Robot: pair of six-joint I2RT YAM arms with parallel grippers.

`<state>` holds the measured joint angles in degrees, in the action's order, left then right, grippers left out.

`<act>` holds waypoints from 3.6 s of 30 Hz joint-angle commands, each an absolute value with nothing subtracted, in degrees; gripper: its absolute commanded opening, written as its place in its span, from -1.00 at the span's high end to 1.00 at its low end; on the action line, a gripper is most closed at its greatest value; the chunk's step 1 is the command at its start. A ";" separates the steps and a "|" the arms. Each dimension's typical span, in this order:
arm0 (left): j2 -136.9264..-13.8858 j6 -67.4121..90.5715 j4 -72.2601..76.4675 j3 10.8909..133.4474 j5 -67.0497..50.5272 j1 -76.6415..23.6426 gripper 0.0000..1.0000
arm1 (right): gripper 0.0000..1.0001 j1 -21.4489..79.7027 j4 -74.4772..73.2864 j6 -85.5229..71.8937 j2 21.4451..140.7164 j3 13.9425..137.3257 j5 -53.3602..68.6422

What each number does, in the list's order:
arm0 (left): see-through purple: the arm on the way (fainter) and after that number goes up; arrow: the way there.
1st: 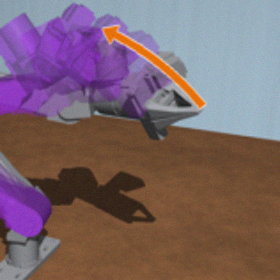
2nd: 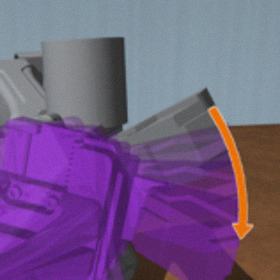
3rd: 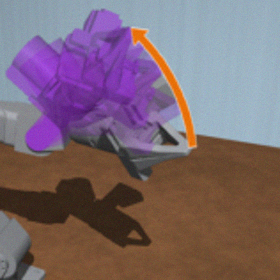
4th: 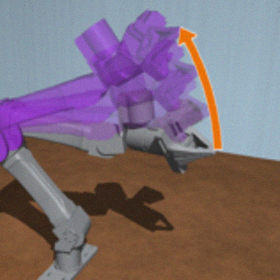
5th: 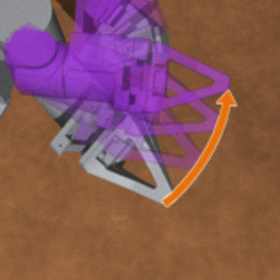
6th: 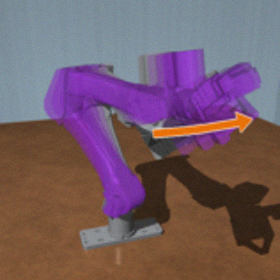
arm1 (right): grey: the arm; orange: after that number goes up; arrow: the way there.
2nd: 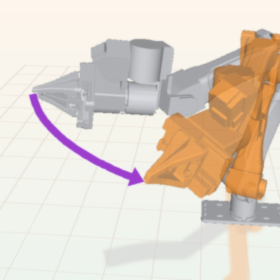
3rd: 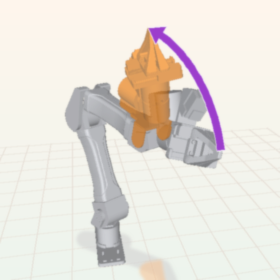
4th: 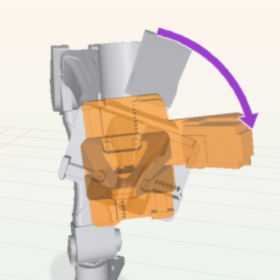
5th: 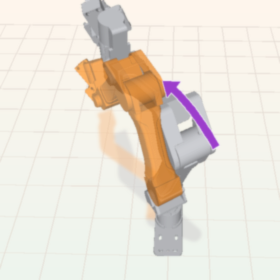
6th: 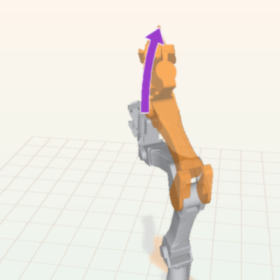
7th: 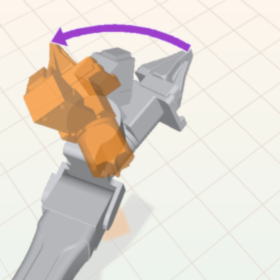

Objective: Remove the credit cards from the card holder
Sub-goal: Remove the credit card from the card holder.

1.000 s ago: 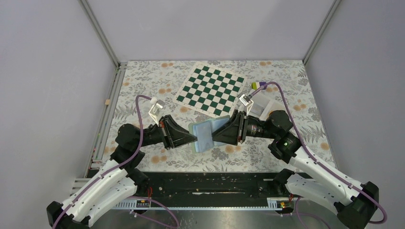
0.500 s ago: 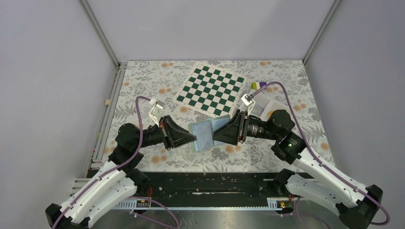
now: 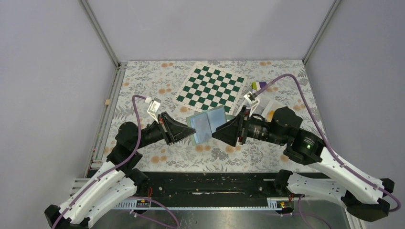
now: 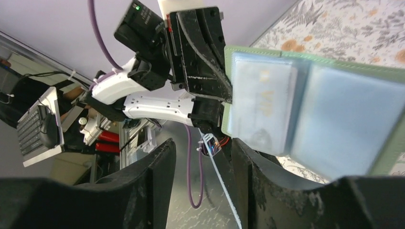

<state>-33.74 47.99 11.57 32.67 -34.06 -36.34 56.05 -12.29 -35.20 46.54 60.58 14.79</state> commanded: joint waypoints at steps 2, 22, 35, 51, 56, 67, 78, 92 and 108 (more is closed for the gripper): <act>-33.19 47.54 11.73 35.78 -29.40 -36.50 1.00 | -0.17 62.12 -14.99 -32.32 51.54 64.89 7.85; -32.81 53.75 15.42 36.31 -26.93 -36.52 1.00 | -0.74 71.19 -28.75 -22.83 65.36 79.97 -20.11; -31.47 54.84 16.88 34.94 -29.25 -36.56 1.00 | -0.35 71.21 -26.52 -22.99 64.42 77.17 -22.28; -31.98 54.47 16.13 35.09 -30.19 -36.54 1.00 | -0.66 71.26 -23.11 -27.85 65.45 76.95 -16.93; -31.82 53.78 15.37 34.92 -30.25 -36.55 1.00 | -0.62 71.37 -24.36 -28.29 67.47 78.06 -18.39; -31.75 52.65 15.92 34.18 -32.29 -36.49 1.00 | -0.26 71.37 -22.30 -27.69 63.89 74.36 -21.90; -32.18 51.88 16.96 34.59 -35.16 -36.55 1.00 | -0.16 71.37 -20.30 -26.65 61.03 71.25 -21.59; -32.90 50.62 17.07 35.71 -37.80 -36.52 1.00 | -0.31 71.37 -18.88 -26.44 59.37 70.11 -19.33; -32.48 49.00 17.04 35.86 -39.82 -36.48 1.00 | -0.28 71.37 -26.84 -25.76 53.40 69.66 -30.82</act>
<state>-33.10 50.26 13.17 33.04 -37.65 -36.34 71.24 -22.65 -26.74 58.85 69.43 -21.91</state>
